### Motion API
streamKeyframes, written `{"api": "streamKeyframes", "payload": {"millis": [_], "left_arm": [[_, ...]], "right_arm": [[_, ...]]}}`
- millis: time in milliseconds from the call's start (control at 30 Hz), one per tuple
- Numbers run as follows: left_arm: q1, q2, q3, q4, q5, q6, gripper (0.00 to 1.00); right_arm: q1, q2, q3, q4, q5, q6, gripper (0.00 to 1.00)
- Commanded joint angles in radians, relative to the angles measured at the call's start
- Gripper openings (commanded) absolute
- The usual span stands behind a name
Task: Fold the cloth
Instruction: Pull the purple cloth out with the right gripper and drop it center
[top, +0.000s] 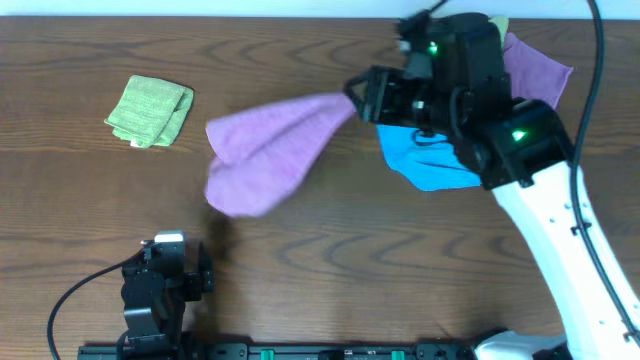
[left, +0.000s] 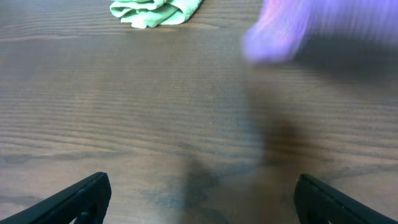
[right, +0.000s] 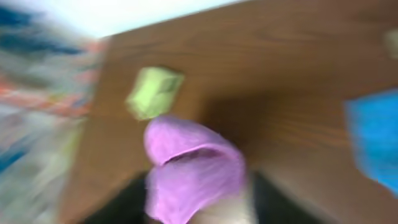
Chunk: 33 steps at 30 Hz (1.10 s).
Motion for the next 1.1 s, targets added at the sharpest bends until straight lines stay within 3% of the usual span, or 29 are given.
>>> {"api": "streamKeyframes", "payload": {"millis": [0, 200, 233, 300, 867, 1067], "left_arm": [[-0.005, -0.006, -0.008, -0.002, -0.003, -0.008, 0.95], [-0.005, -0.006, -0.008, -0.002, -0.003, -0.008, 0.95], [-0.005, -0.006, -0.008, -0.002, -0.003, -0.008, 0.95], [-0.005, -0.006, -0.008, -0.002, -0.003, -0.008, 0.95], [-0.005, -0.006, -0.008, -0.002, -0.003, -0.008, 0.95], [-0.005, -0.006, -0.008, -0.002, -0.003, -0.008, 0.95]], "right_arm": [[-0.024, 0.014, 0.014, -0.063, 0.205, -0.063, 0.99], [-0.055, 0.04, -0.011, -0.147, 0.377, -0.18, 0.99], [-0.063, 0.055, -0.023, -0.15, 0.375, -0.211, 0.81], [-0.073, 0.096, -0.049, -0.15, 0.375, -0.229, 0.02], [-0.194, 0.6, -0.092, -0.031, 0.376, -0.244, 0.01], [-0.286, 0.72, -0.092, -0.036, 0.263, -0.281, 0.01]]}}
